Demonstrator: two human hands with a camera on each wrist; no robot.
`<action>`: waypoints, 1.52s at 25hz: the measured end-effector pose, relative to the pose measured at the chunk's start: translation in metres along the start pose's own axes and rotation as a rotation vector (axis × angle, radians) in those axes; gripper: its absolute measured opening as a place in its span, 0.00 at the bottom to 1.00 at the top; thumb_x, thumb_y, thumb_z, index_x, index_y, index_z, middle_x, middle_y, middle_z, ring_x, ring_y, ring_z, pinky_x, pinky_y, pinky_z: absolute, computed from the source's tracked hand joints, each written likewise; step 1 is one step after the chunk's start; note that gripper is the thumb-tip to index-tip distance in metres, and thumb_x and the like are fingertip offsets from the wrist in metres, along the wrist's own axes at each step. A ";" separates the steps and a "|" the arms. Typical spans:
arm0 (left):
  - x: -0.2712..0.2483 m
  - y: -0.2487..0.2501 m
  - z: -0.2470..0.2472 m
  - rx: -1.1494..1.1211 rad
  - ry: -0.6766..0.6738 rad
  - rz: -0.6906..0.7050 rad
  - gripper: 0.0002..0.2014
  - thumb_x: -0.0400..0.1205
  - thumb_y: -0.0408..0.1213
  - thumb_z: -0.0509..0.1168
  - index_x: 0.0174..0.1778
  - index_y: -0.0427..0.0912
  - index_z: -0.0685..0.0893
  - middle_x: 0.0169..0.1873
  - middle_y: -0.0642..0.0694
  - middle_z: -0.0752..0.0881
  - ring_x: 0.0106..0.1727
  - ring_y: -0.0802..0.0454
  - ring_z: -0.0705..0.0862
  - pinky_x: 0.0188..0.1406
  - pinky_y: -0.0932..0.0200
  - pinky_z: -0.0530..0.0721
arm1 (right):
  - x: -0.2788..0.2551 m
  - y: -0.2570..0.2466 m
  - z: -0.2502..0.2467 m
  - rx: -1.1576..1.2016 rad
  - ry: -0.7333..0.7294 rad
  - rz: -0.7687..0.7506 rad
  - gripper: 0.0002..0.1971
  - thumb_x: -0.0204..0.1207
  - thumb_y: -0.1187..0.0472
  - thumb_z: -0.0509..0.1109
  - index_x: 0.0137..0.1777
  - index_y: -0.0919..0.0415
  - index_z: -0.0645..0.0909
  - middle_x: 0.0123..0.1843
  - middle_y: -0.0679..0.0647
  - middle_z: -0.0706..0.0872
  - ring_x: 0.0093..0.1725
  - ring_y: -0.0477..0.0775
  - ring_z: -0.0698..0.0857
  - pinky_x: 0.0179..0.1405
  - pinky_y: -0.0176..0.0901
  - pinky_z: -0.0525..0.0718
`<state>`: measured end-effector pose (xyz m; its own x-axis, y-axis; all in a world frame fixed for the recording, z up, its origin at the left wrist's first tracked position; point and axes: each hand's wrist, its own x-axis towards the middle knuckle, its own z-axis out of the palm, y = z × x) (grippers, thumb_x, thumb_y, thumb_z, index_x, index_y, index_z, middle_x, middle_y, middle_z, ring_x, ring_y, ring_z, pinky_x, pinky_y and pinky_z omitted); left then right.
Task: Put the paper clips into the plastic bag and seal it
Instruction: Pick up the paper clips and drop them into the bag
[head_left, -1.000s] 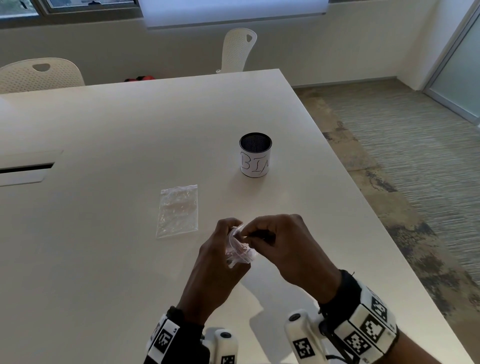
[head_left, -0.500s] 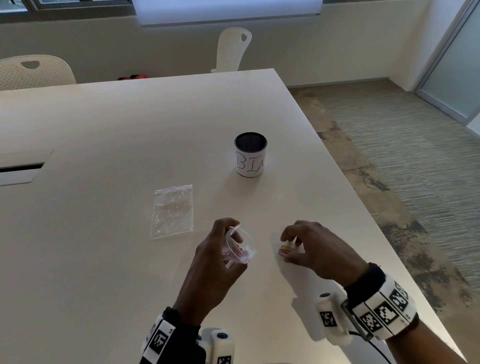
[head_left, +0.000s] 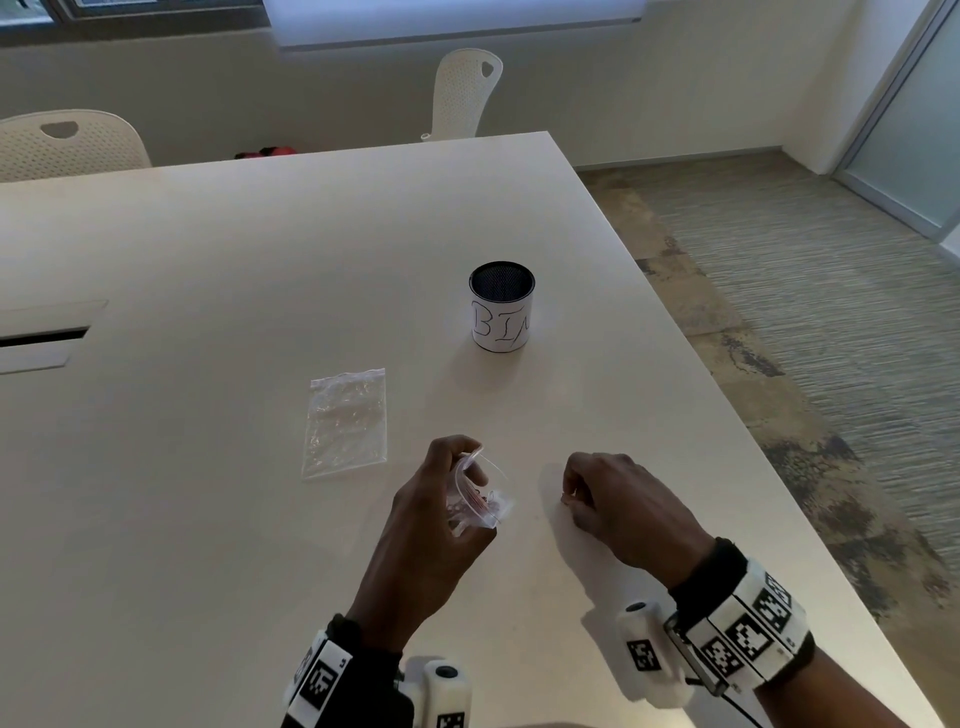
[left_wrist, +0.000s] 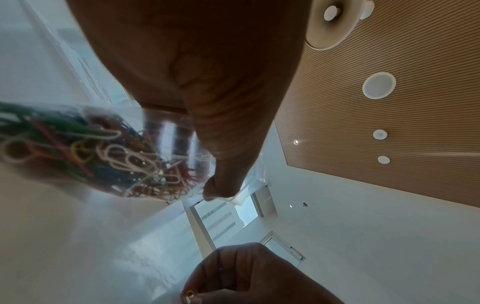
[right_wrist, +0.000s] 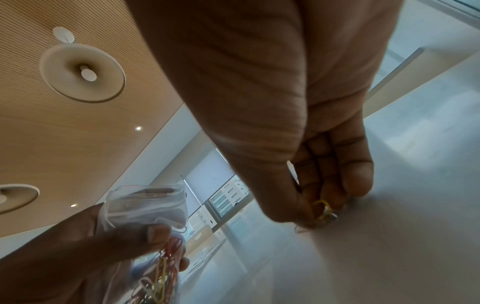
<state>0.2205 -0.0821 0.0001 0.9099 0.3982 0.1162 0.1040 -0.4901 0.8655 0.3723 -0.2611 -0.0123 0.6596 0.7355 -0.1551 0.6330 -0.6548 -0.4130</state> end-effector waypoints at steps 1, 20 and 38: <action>0.000 0.000 0.000 -0.002 -0.002 -0.003 0.25 0.78 0.34 0.78 0.66 0.55 0.75 0.49 0.56 0.86 0.51 0.56 0.87 0.42 0.72 0.85 | 0.000 0.001 0.000 0.006 0.013 0.002 0.04 0.83 0.55 0.70 0.54 0.53 0.83 0.46 0.47 0.82 0.47 0.51 0.80 0.44 0.41 0.74; -0.001 0.002 0.000 0.051 -0.001 -0.025 0.27 0.77 0.33 0.78 0.67 0.56 0.74 0.51 0.58 0.87 0.52 0.66 0.87 0.40 0.76 0.83 | -0.003 -0.073 -0.021 0.554 0.195 -0.263 0.08 0.78 0.65 0.79 0.53 0.54 0.95 0.47 0.45 0.95 0.45 0.40 0.92 0.47 0.30 0.88; -0.001 -0.001 0.001 0.011 0.009 -0.018 0.28 0.75 0.29 0.78 0.66 0.55 0.75 0.50 0.57 0.86 0.50 0.58 0.88 0.41 0.74 0.84 | -0.004 -0.010 -0.006 -0.013 0.090 0.091 0.05 0.78 0.53 0.76 0.50 0.50 0.84 0.48 0.49 0.89 0.50 0.55 0.86 0.44 0.44 0.81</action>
<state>0.2199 -0.0827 -0.0019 0.9041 0.4141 0.1055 0.1246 -0.4917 0.8618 0.3654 -0.2588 -0.0022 0.7481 0.6544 -0.1102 0.5733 -0.7210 -0.3893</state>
